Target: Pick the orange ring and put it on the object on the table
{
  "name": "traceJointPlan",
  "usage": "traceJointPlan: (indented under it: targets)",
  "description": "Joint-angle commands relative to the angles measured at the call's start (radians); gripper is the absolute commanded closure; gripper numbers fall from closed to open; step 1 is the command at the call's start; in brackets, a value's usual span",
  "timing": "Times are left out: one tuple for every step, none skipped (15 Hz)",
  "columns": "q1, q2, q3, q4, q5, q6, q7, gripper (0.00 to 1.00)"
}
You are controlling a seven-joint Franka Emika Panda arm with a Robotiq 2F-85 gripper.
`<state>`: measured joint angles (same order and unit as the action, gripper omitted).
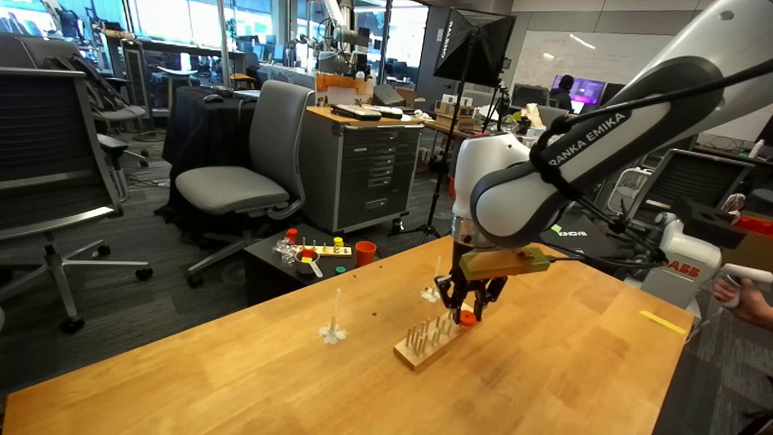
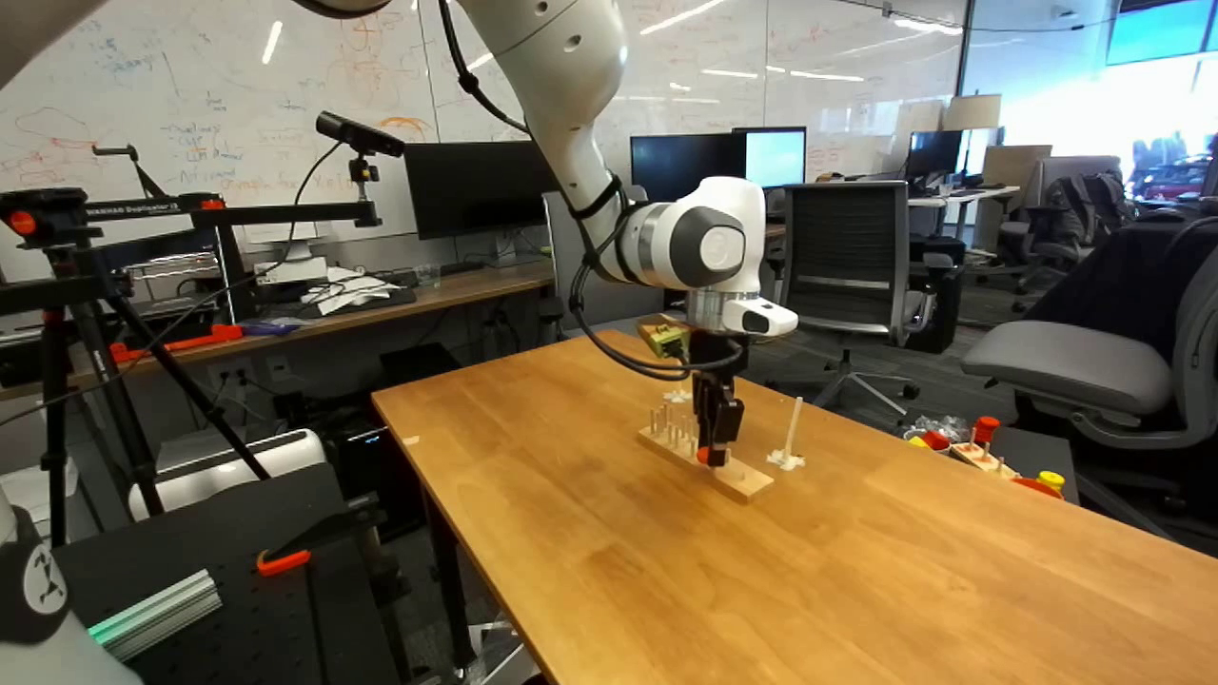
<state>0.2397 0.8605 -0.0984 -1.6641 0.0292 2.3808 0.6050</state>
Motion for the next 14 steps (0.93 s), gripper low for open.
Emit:
traceJointPlan:
  targets:
    - [-0.014,0.024,0.011,0.039,0.007,-0.015,-0.013,0.82]
    - [-0.015,0.025,0.013,0.042,0.009,-0.016,-0.014,0.82]
    - [-0.013,0.025,0.012,0.044,0.007,-0.017,-0.013,0.82]
    - [-0.012,0.025,0.011,0.045,0.006,-0.018,-0.012,0.82]
    - [-0.012,0.026,0.011,0.047,0.006,-0.018,-0.012,0.82]
    - [-0.014,0.029,0.011,0.048,0.008,-0.018,-0.013,0.82]
    - [-0.016,0.033,0.012,0.051,0.009,-0.018,-0.014,0.82]
    - [-0.017,0.037,0.013,0.053,0.010,-0.019,-0.014,0.82]
    - [-0.019,0.041,0.014,0.055,0.012,-0.018,-0.016,0.82]
    - [-0.021,0.044,0.015,0.058,0.013,-0.019,-0.017,0.82]
    - [-0.022,0.048,0.016,0.061,0.014,-0.019,-0.017,0.82]
    - [-0.022,0.050,0.017,0.064,0.014,-0.020,-0.018,0.82]
    - [-0.023,0.053,0.019,0.068,0.016,-0.020,-0.019,0.82]
    - [-0.024,0.055,0.022,0.070,0.018,-0.020,-0.021,0.82]
